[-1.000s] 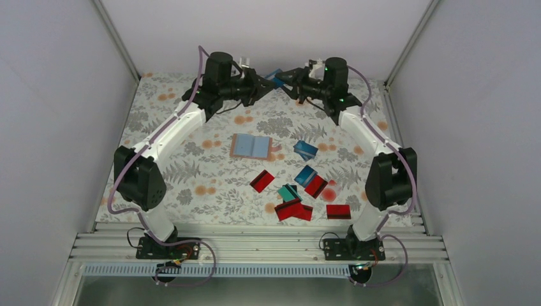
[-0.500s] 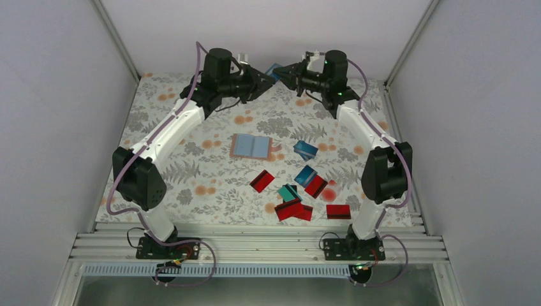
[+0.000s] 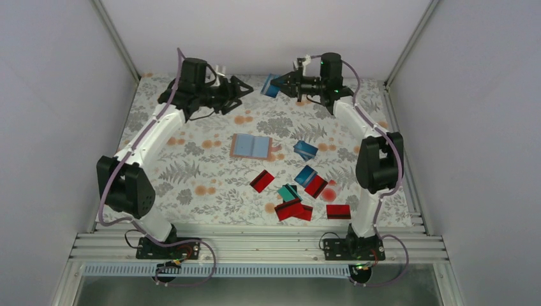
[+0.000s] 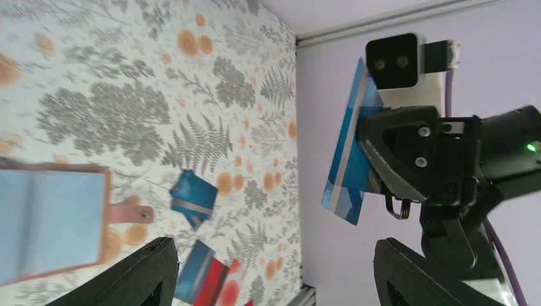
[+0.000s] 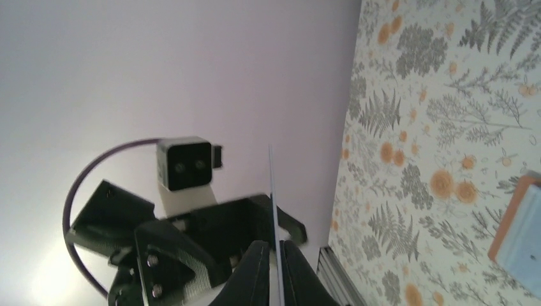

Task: Put the credit cards into the card holder

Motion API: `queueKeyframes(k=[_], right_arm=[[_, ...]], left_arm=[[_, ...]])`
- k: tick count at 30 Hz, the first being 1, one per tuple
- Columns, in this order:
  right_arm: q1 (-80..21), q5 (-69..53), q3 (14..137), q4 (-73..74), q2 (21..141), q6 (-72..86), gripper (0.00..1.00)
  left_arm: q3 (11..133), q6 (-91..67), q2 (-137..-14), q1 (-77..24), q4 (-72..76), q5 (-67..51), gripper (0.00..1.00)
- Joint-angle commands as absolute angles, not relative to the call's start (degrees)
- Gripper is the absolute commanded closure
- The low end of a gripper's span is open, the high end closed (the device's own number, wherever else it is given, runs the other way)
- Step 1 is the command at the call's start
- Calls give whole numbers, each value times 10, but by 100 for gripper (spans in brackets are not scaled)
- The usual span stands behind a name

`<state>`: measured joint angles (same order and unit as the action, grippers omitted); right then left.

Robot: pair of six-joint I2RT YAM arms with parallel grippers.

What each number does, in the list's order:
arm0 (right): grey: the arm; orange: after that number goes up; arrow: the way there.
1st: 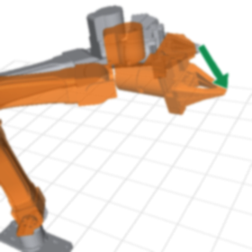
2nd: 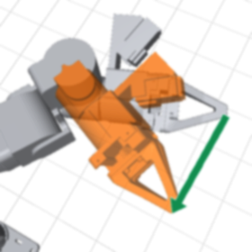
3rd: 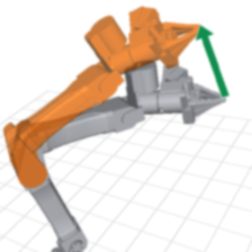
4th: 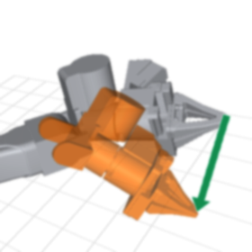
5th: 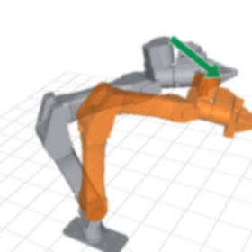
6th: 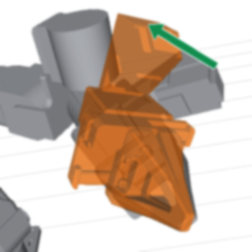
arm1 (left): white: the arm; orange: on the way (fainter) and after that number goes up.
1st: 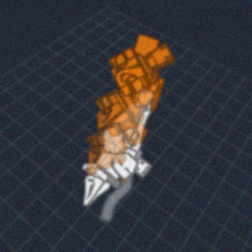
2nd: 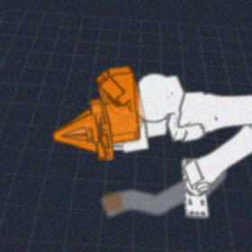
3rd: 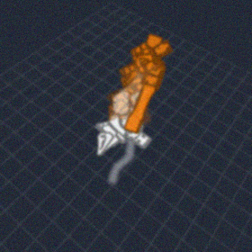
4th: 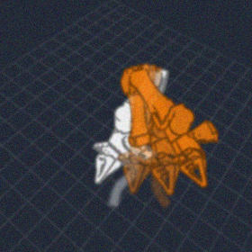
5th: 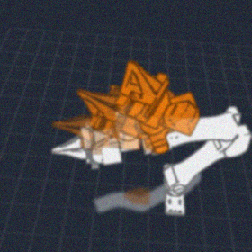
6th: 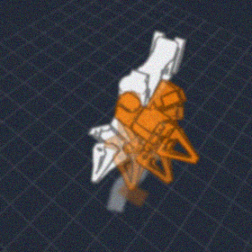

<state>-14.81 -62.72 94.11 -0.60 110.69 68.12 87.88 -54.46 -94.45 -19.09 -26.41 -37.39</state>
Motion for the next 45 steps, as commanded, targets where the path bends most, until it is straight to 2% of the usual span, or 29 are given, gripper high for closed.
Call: queueKeyframes(k=[1, 9, 22, 29, 35, 38, 40, 41, 42, 43, 44, 45], right_arm=[[-146, -713, 963, 33, 1123, 617, 96], [-157, -792, 1036, 130, 1164, 514, 96], [-201, -816, 1079, 180, 1193, 473, 96], [-215, -814, 1068, 199, 1190, 455, 96], [-224, -816, 1069, 202, 1188, 452, 96], [-226, -817, 1070, 208, 1187, 448, 96], [-226, -815, 1074, 216, 1188, 444, 96], [-225, -810, 1080, 226, 1189, 439, 95], [-223, -802, 1085, 241, 1193, 433, 90], [-221, -793, 1090, 257, 1194, 425, 82], [-217, -777, 1093, 276, 1195, 416, 69], [-211, -756, 1093, 295, 1193, 403, 62]], left_arm=[[861, -409, -908, -150, -292, -438, 24], [841, -335, -948, -127, -218, -641, 31], [834, -341, -975, -142, -179, -673, 41], [821, -345, -978, -143, -171, -677, 56], [818, -346, -981, -143, -171, -676, 76], [817, -345, -983, -142, -171, -675, 95], [816, -343, -984, -143, -172, -673, 98], [814, -339, -984, -142, -177, -669, 98], [813, -333, -985, -140, -181, -667, 98], [812, -324, -984, -137, -190, -659, 98], [811, -310, -984, -133, -204, -647, 98], [809, -295, -984, -127, -218, -632, 98]])
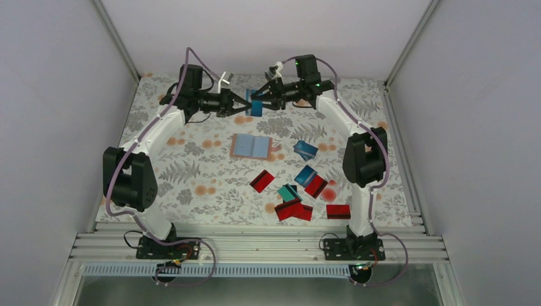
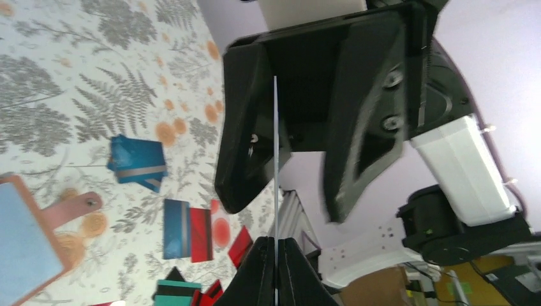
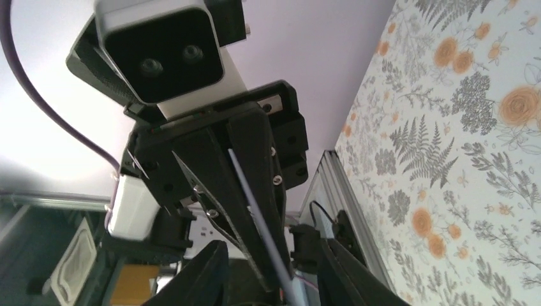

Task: Put the credit cards into the card holder

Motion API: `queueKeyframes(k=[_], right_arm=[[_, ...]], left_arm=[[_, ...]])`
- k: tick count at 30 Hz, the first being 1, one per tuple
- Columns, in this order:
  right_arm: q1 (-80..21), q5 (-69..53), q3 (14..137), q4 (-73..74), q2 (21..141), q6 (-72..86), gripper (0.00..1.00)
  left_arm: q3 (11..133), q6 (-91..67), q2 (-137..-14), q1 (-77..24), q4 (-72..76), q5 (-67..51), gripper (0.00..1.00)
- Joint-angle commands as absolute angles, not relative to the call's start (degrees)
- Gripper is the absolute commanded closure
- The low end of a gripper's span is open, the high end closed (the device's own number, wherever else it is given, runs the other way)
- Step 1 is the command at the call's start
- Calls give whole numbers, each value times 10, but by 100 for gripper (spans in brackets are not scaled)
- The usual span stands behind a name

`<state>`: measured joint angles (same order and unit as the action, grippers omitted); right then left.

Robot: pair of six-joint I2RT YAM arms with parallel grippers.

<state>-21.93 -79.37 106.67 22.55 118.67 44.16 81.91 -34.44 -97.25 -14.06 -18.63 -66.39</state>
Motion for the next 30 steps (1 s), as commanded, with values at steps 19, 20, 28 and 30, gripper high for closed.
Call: queueKeyframes(k=[19, 20, 28, 30], right_arm=[[-243, -434, 914, 402, 1197, 277, 75], [-244, -423, 915, 405, 1201, 274, 77], [-243, -400, 914, 415, 1237, 253, 91], [-243, -388, 915, 416, 1242, 251, 92]], left_arm=[[726, -156, -1091, -114, -203, -495, 97], [728, -156, -1097, -115, -199, -493, 98], [736, -160, -1132, -137, -178, -495, 98], [736, -165, -1138, -143, -174, -494, 98]])
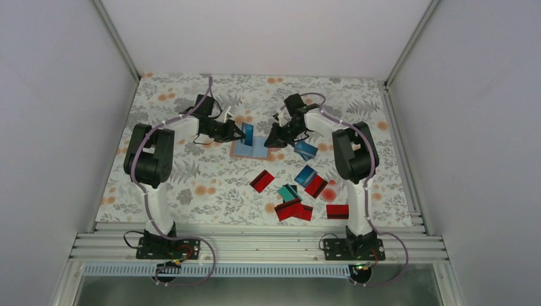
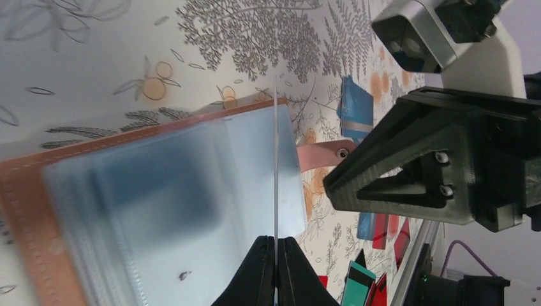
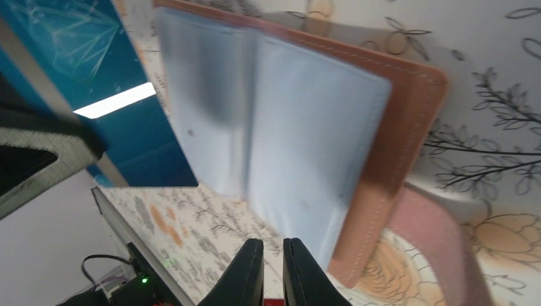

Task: Put the credit cards into the card holder

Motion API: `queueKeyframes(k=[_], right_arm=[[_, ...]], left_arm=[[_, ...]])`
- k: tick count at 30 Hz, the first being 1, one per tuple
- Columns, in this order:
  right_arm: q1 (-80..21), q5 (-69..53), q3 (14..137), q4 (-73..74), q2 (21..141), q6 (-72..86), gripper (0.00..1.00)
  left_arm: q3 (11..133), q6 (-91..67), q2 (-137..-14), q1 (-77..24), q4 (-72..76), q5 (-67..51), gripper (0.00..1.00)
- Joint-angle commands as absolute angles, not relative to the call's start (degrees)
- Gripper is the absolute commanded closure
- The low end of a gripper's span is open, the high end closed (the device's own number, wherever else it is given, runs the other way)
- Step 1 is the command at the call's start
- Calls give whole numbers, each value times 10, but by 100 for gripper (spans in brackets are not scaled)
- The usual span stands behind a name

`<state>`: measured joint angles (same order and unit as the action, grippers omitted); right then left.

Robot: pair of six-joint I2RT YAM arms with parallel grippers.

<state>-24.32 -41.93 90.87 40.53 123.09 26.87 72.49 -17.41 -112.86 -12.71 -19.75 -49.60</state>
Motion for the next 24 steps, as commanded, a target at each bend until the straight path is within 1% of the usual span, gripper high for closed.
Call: queueKeyframes(k=[1, 7, 24], right_arm=[[-243, -376, 915, 418, 1245, 251, 93], [-239, -351, 909, 422, 1267, 251, 96], [-230, -340, 860, 419, 1291, 250, 96]], left_arm=[[737, -167, -1140, -145, -172, -492, 98], [753, -167, -1157, -151, -173, -471, 98], [747, -157, -1176, -157, -167, -431, 97]])
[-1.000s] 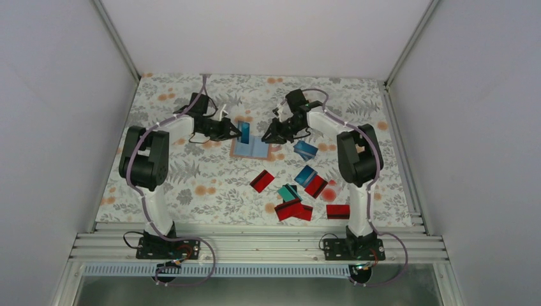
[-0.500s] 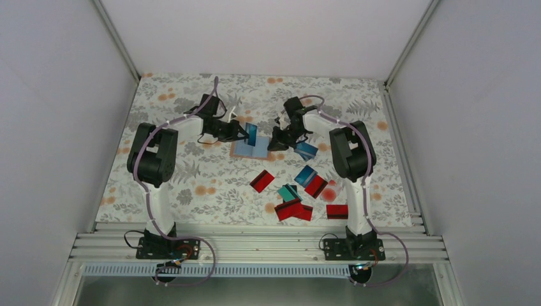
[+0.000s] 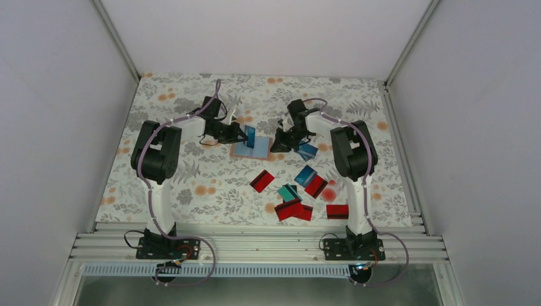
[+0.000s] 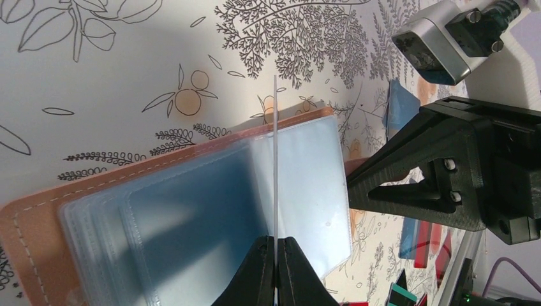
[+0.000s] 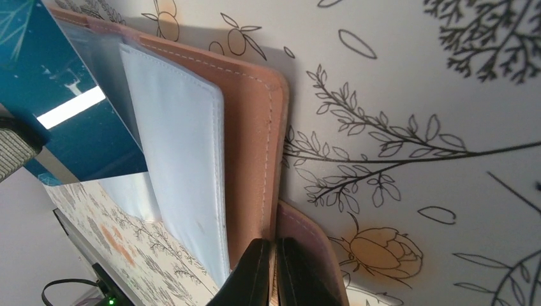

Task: Put the credit cards into the card holder

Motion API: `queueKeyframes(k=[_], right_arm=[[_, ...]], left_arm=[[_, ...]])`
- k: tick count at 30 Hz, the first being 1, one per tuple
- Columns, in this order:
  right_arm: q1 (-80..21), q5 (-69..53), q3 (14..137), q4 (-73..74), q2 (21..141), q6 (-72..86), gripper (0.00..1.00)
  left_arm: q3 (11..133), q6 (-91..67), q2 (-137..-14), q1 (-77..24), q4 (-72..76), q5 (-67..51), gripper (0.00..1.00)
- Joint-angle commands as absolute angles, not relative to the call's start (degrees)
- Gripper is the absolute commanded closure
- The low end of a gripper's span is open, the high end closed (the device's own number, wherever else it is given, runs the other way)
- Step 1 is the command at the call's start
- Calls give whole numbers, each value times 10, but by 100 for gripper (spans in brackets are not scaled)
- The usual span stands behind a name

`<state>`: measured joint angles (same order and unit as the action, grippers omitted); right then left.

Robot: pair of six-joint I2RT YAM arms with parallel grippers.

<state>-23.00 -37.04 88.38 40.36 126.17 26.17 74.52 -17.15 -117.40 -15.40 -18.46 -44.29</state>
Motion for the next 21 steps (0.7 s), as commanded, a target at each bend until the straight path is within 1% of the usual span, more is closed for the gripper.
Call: queueKeyframes(k=[1, 10, 21], right_arm=[[-230, -340, 859, 419, 1291, 250, 96], [-229, -346, 850, 414, 1291, 252, 96], [-229, -353, 839, 409, 1295, 252, 96]], left_arm=[[747, -157, -1177, -157, -168, -429, 98], [733, -185, -1185, -163, -148, -461, 98], [721, -206, -1187, -167, -151, -454, 98]])
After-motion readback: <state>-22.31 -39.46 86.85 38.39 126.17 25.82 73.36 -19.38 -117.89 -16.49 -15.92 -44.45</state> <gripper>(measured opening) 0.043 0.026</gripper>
